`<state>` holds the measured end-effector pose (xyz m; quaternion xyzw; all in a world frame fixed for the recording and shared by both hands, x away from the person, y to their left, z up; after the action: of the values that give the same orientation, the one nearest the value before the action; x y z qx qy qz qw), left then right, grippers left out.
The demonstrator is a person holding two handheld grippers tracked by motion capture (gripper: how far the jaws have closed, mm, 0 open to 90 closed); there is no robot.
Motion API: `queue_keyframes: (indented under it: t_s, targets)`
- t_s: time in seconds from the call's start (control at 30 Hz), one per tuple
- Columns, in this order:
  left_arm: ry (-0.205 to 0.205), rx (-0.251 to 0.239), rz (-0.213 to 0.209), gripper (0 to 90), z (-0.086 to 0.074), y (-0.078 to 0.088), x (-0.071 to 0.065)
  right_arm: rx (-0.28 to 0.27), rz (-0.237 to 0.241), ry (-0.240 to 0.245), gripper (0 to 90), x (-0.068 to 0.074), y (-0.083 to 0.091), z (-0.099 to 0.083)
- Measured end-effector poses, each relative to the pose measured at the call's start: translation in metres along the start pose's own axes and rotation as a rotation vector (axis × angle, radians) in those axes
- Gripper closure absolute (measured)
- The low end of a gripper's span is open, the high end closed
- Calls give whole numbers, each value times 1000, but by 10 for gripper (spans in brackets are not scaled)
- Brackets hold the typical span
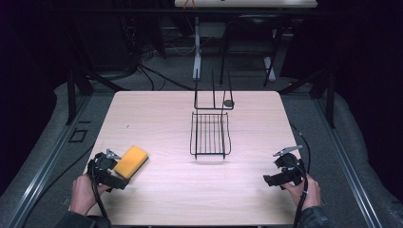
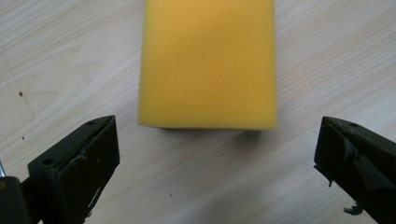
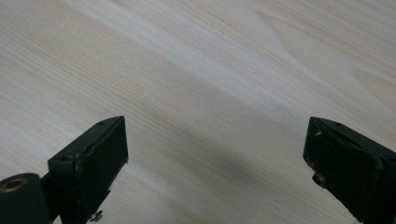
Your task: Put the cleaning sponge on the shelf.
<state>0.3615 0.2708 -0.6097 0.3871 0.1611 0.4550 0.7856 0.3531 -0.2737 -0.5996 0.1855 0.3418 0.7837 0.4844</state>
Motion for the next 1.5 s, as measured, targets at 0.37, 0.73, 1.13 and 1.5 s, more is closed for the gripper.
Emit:
queue_keyframes:
  t_s: [0.37, 0.73, 1.13, 1.5]
  targets:
    - [19, 18, -22, 3, 6, -14, 5, 6, 6, 9, 60, 2, -1, 0]
    - [24, 55, -38, 40, 7, -26, 5, 4, 15, 15, 65, 4, -2, 1]
    - [38, 56, -53, 178, 6, -28, 7, 4, 19, 11, 67, 4, -1, 1]
    - [17, 43, -39, 234, 8, -25, 5, 8, 20, 11, 69, 4, 1, 1]
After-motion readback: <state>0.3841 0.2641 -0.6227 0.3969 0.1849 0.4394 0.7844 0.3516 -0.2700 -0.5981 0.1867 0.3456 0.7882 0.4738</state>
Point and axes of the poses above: each handheld gripper's, and its own axes: y roughly backward along the jaws, z roughly out of its top, x roughly to its left, the point moved 8 cm from there along -y, roughly forward along the jaws, and after that the axes turned 15 degrees about -x, right-handed, at the moved point
